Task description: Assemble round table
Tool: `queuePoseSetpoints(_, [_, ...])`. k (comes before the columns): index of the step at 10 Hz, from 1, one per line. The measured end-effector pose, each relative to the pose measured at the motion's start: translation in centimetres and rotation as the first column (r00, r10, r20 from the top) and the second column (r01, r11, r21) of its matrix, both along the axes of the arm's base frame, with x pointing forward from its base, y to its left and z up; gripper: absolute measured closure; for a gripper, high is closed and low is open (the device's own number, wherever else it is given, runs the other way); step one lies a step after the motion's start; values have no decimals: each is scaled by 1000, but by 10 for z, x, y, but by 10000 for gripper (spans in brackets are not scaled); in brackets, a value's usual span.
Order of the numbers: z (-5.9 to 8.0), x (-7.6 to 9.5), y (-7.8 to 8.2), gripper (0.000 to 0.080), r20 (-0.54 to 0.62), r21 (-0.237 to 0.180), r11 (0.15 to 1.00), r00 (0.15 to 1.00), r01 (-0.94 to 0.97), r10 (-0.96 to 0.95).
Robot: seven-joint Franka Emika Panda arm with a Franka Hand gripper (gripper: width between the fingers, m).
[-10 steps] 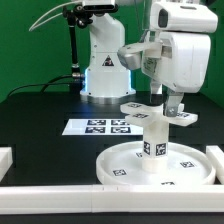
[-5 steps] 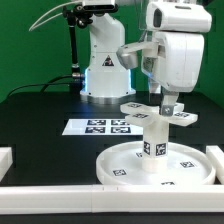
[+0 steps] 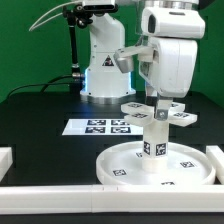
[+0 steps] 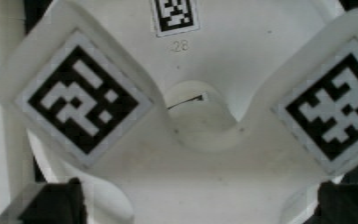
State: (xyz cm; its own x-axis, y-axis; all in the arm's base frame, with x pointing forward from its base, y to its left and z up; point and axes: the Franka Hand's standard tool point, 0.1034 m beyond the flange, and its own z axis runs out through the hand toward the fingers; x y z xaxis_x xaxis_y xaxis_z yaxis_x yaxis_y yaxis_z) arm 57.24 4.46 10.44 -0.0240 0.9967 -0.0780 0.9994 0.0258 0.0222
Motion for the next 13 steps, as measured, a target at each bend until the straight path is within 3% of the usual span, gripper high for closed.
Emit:
queuePoseSetpoints(4, [-1,0,-1,150,-1,0,1000,1000,4,-4])
queuePoseSetpoints(5, [-1,0,-1,278,-1,0,1000,1000,6,-6])
queuePoseSetpoints(6, [-1,0,-1,278,-1,0,1000,1000,9,-9])
queuePoseSetpoints(7, [-1,0,-1,361,-1,0,1000,1000,10,-10])
queuePoseSetpoints(9, [-1,0,-3,361,-1,0,1000,1000,12,-12])
queuePoseSetpoints(11, [-1,1,-16,361,-6,-2,1000,1000,-12,12])
queuePoseSetpoints(13, [-1,1,-15,361,-3,0,999,999,44,-44])
